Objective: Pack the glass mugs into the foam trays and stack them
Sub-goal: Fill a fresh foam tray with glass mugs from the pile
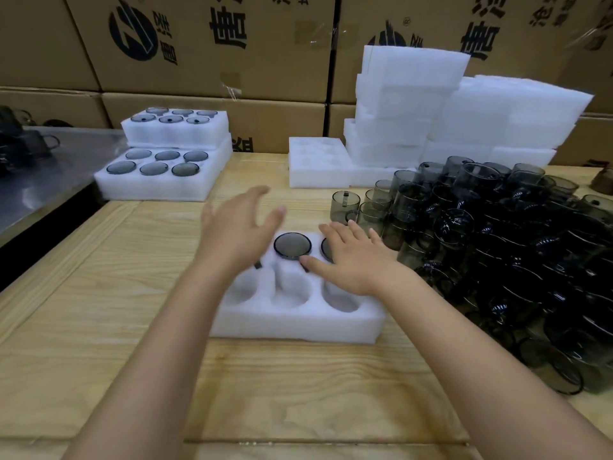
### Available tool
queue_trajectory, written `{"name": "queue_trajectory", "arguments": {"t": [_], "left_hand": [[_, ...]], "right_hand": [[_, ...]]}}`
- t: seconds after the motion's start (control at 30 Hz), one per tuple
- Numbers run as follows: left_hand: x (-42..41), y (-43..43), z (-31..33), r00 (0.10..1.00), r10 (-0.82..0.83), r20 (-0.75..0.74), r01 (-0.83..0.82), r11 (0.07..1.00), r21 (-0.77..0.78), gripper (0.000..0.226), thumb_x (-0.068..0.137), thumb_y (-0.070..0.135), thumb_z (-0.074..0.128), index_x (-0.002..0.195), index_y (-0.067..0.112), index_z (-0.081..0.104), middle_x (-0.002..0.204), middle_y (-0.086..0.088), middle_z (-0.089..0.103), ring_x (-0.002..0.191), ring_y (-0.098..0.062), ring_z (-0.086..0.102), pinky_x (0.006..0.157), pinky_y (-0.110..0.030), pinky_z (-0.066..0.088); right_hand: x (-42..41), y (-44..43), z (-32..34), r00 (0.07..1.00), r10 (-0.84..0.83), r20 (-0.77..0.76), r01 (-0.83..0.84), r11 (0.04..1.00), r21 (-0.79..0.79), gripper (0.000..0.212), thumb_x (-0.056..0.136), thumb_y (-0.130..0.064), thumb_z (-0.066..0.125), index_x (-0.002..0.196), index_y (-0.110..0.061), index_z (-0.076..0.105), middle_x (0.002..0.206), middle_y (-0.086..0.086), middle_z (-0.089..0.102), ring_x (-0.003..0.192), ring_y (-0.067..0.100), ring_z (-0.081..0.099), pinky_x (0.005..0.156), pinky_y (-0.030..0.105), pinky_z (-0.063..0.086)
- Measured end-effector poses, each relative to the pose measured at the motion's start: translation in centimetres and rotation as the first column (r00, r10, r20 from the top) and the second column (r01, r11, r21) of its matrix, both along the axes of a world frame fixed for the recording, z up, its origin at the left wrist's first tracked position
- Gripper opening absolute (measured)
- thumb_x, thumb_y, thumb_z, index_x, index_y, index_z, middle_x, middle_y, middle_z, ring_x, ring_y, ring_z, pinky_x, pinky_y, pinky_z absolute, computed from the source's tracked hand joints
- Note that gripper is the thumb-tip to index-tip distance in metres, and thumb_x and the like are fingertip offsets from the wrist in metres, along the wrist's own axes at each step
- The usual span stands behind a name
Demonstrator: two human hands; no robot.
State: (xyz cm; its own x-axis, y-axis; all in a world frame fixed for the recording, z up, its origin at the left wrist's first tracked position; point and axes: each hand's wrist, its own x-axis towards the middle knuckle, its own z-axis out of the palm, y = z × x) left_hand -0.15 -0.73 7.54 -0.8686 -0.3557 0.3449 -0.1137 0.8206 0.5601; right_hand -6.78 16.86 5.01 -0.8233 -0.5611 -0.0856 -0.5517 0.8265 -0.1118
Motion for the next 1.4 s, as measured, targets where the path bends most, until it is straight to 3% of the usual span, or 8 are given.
{"name": "queue_trajectory", "arguments": {"t": [0.1,0.17,0.33,0.5,0.7,0.93,1.17,1.4], "left_hand": [[1.7,-4.2,-1.6,0.987,0.058,-0.15,0.054,0.76,0.647,0.026,0.096,0.034,0.051,0.121,0.031,0.056,0.12,0.005,0.062,0.112,-0.014,0.056,0.086,-0.023,0.04],[2.1,-5.2,-3.7,0.98,0.116,-0.162,0.065,0.584,0.809,0.022,0.096,0.022,0.051,0.117,0.024,0.057,0.114,-0.001,0.064,0.106,-0.016,0.06,0.086,-0.026,0.044],[1.6,-5.2,-6.7,0.981,0.092,-0.17,0.086,0.578,0.811,0.024,0.091,0.002,0.055,0.113,0.009,0.062,0.093,0.005,0.066,0.078,-0.004,0.062,0.067,-0.016,0.048],[1.0,-5.1,-6.8,0.981,0.105,-0.165,0.085,0.533,0.842,0.026,0.087,-0.002,0.051,0.1,0.018,0.064,0.089,0.002,0.066,0.075,-0.013,0.062,0.066,-0.026,0.048],[1.1,-5.0,-6.9,0.978,0.12,-0.173,0.086,0.524,0.847,0.028,0.086,0.0,0.05,0.091,0.023,0.067,0.087,0.002,0.068,0.073,-0.012,0.063,0.064,-0.026,0.049],[1.0,-5.0,-7.0,0.976,0.113,-0.188,0.096,0.549,0.83,0.028,0.085,-0.001,0.052,0.091,0.022,0.067,0.084,0.009,0.069,0.071,-0.005,0.065,0.061,-0.021,0.049],[1.1,-5.1,-7.1,0.974,0.091,-0.209,0.13,0.531,0.837,0.022,0.077,0.008,0.058,0.089,0.023,0.068,0.082,0.011,0.07,0.072,-0.007,0.065,0.067,-0.027,0.049],[1.1,-4.7,-7.2,0.982,0.076,-0.174,0.11,0.52,0.847,0.027,0.067,0.022,0.054,0.09,0.026,0.068,0.086,0.006,0.07,0.076,-0.014,0.064,0.066,-0.031,0.049]], "right_hand": [[0.1,0.2,0.0,1.0,0.003,-0.015,-0.002,1.0,0.026,0.083,0.085,-0.074,0.016,0.151,-0.025,0.002,0.159,-0.003,0.002,0.146,0.021,-0.005,0.117,0.046,-0.003],[0.3,0.2,0.5,0.999,0.005,-0.033,-0.004,0.999,0.035,0.081,0.086,-0.072,0.014,0.151,-0.024,0.003,0.159,0.0,0.007,0.146,0.021,-0.001,0.117,0.047,-0.002],[-0.6,3.2,3.5,0.839,-0.321,-0.44,0.234,0.942,-0.24,0.056,0.093,-0.055,0.036,0.124,-0.011,0.049,0.125,0.015,0.053,0.115,0.034,0.047,0.088,0.042,0.038],[-2.8,8.8,5.8,0.583,-0.671,-0.459,0.686,0.709,-0.165,0.049,0.092,-0.039,0.051,0.123,-0.002,0.051,0.129,0.022,0.049,0.123,0.038,0.04,0.1,0.047,0.029],[-4.6,9.5,6.1,0.595,-0.721,-0.355,0.768,0.641,-0.013,0.016,0.083,-0.016,0.062,0.07,-0.012,0.054,0.066,0.009,0.045,0.084,0.033,0.052,0.104,0.044,0.02],[-4.7,9.7,6.5,0.584,-0.711,-0.391,0.777,0.629,0.017,0.017,0.074,0.001,0.061,0.064,-0.009,0.05,0.062,0.011,0.043,0.071,0.032,0.051,0.106,0.043,0.019],[-3.8,9.5,8.3,0.586,-0.712,-0.386,0.696,0.687,-0.21,0.019,0.083,-0.014,0.06,0.069,-0.007,0.05,0.065,0.011,0.04,0.07,0.029,0.043,0.094,0.044,0.028],[0.9,5.1,9.7,0.899,-0.392,-0.197,0.233,0.807,-0.542,0.013,0.085,-0.024,0.061,0.078,-0.019,0.071,0.074,0.006,0.066,0.081,0.026,0.06,0.067,0.026,0.041]]}}
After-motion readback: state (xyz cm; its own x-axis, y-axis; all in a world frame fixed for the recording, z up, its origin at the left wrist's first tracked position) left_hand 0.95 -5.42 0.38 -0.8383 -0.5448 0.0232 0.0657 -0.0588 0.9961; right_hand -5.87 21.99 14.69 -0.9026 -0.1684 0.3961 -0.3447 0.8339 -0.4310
